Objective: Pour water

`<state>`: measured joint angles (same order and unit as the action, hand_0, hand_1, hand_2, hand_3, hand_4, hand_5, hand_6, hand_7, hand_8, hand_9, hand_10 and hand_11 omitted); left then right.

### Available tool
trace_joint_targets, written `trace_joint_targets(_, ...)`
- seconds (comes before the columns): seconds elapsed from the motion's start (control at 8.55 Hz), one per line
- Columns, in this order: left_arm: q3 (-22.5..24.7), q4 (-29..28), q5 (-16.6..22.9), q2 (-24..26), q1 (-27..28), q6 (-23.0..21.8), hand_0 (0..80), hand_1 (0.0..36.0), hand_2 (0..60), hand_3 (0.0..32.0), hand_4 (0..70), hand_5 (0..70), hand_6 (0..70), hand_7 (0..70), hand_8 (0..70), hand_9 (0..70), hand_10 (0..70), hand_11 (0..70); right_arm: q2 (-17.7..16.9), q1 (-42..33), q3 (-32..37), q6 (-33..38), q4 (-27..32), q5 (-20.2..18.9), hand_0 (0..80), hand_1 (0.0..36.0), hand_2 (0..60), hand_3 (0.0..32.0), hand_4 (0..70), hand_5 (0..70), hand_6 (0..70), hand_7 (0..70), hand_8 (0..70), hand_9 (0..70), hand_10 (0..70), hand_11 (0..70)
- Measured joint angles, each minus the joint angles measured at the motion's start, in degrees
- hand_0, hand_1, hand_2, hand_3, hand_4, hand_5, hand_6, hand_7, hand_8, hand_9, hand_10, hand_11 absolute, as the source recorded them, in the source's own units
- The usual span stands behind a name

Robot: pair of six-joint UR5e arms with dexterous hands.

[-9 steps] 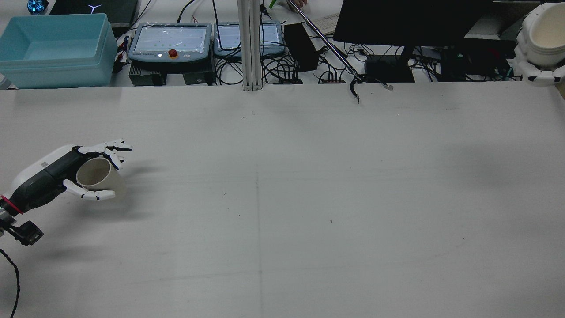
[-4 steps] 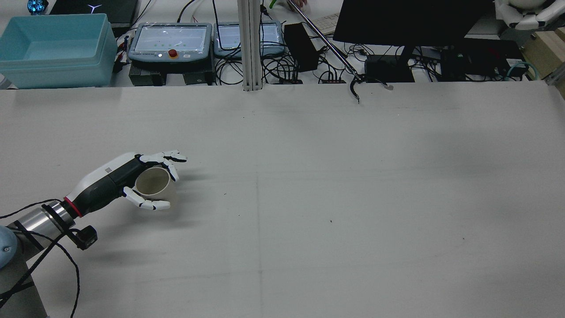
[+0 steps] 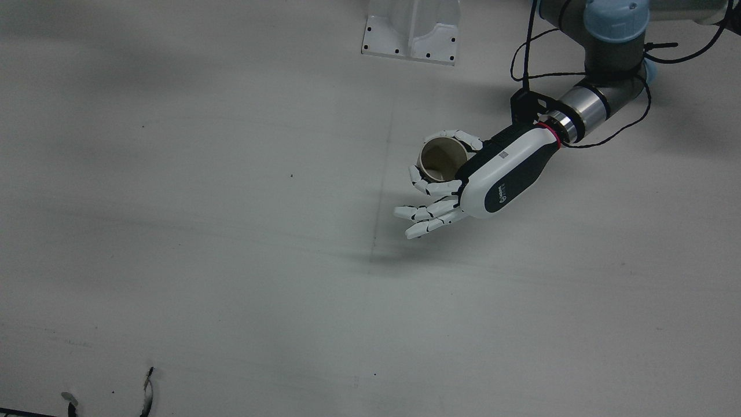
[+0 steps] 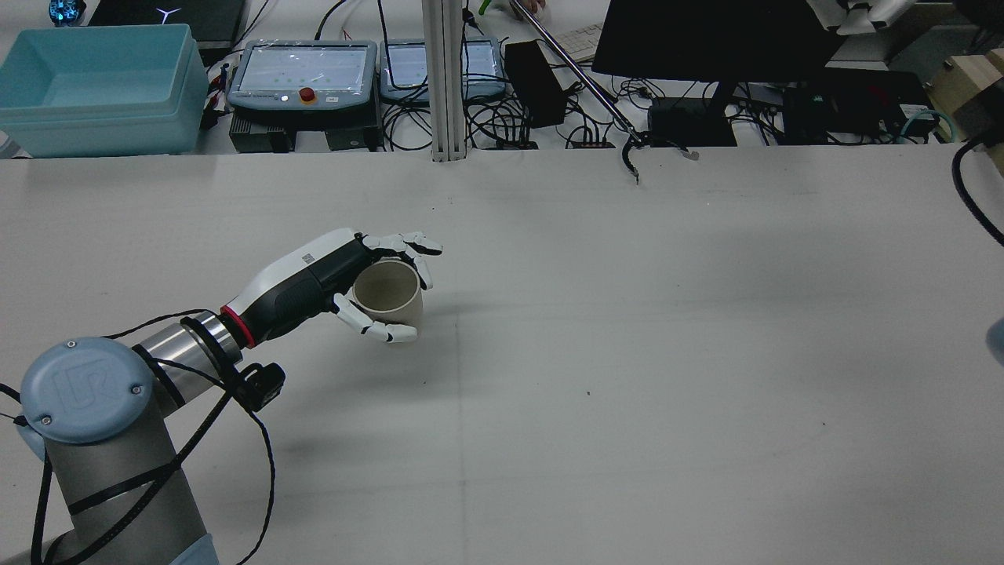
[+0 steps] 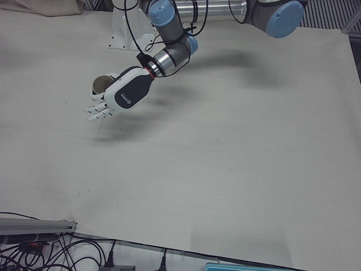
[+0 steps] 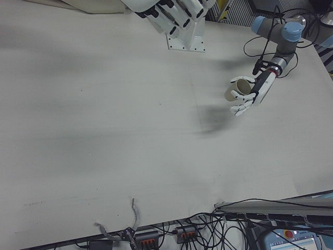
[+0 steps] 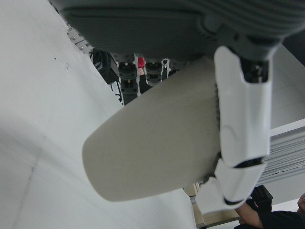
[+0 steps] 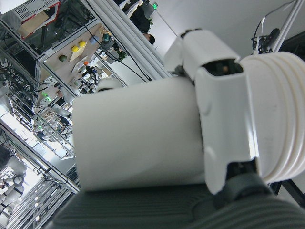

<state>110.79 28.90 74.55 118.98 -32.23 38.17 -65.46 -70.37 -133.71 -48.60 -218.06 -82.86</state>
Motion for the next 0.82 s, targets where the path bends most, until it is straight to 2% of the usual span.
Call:
trace_joint_targets(0.23, 0.02, 5.98, 0.2, 6.9, 1.68, 0.43, 59.2, 36.0, 60.0, 0.0, 70.0, 70.0, 18.8, 22.2, 7.6, 11.1, 15.3, 23.7, 1.61, 4.61, 1.27, -8.11, -0.2, 0.9, 80.0, 36.0, 60.0, 0.0, 70.0, 70.0, 70.0, 70.0, 70.0, 70.0, 70.0, 70.0)
trace_joint_targets(0.35, 0.03, 7.42, 0.23, 8.66, 2.36, 1.17, 59.3, 36.0, 60.0, 0.0, 70.0, 70.0, 18.8, 22.2, 7.7, 11.2, 15.3, 23.6, 2.81, 7.09, 2.69, -11.39, -0.23, 2.02, 80.0, 36.0, 60.0, 0.0, 70.0, 70.0, 70.0, 70.0, 70.0, 70.0, 70.0, 70.0)
trace_joint_targets(0.47, 0.01, 8.16, 0.22, 9.58, 2.83, 1.84, 59.3, 36.0, 60.0, 0.0, 70.0, 70.0, 18.9, 22.3, 7.7, 11.1, 15.2, 23.6, 4.69, 9.86, 4.65, -14.35, -0.25, 3.55, 80.0, 36.0, 60.0, 0.0, 70.0, 70.0, 70.0, 70.0, 70.0, 70.0, 70.0, 70.0)
trace_joint_targets(0.7, -0.4, 8.9, 0.17, 10.87, 3.13, 2.54, 58.8, 36.0, 60.0, 0.0, 70.0, 70.0, 19.2, 22.3, 7.9, 11.4, 15.6, 24.0, 10.72, 16.9, 9.78, -19.88, -0.25, 6.37, 80.0, 36.0, 60.0, 0.0, 70.0, 70.0, 70.0, 70.0, 70.0, 70.0, 70.0, 70.0)
trace_joint_targets(0.82, -0.58, 8.96, 0.17, 11.11, 2.85, 2.6, 57.8, 36.0, 60.0, 0.0, 70.0, 70.0, 18.9, 22.0, 7.8, 11.4, 15.7, 24.2, 12.42, 20.37, 10.98, -21.59, -0.44, 7.74, 80.0, 36.0, 60.0, 0.0, 70.0, 70.0, 70.0, 70.0, 70.0, 70.0, 70.0, 70.0)
